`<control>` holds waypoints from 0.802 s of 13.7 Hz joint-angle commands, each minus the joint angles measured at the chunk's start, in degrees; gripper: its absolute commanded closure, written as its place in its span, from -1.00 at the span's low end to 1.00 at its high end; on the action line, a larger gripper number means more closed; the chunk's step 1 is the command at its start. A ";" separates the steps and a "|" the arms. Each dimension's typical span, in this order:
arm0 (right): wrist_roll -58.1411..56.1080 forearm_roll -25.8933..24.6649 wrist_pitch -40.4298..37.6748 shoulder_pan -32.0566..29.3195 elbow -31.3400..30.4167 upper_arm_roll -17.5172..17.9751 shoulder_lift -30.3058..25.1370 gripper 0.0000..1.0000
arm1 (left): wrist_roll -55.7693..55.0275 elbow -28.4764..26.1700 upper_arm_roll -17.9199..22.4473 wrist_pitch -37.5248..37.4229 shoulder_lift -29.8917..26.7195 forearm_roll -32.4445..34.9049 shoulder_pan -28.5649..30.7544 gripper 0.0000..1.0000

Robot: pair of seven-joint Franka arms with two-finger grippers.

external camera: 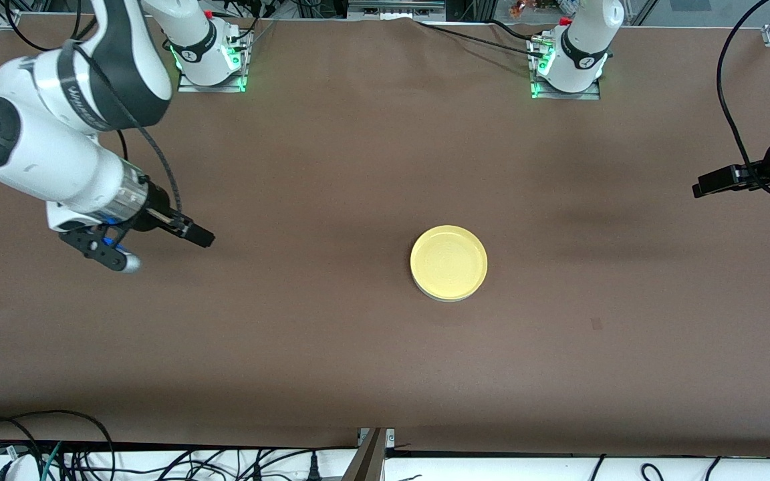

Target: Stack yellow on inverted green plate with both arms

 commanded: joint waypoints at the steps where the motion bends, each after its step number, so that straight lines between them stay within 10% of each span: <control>1: -4.61 0.92 -1.36 0.36 -5.44 -2.55 -5.21 -0.99 | 1.22 0.06 0.24 0.23 -0.13 -1.75 0.33 -1.00; 11: -6.82 -3.55 -0.39 0.54 -17.93 -3.62 -16.29 -0.99 | 1.22 -0.03 0.15 0.32 -0.13 -1.84 0.33 -1.00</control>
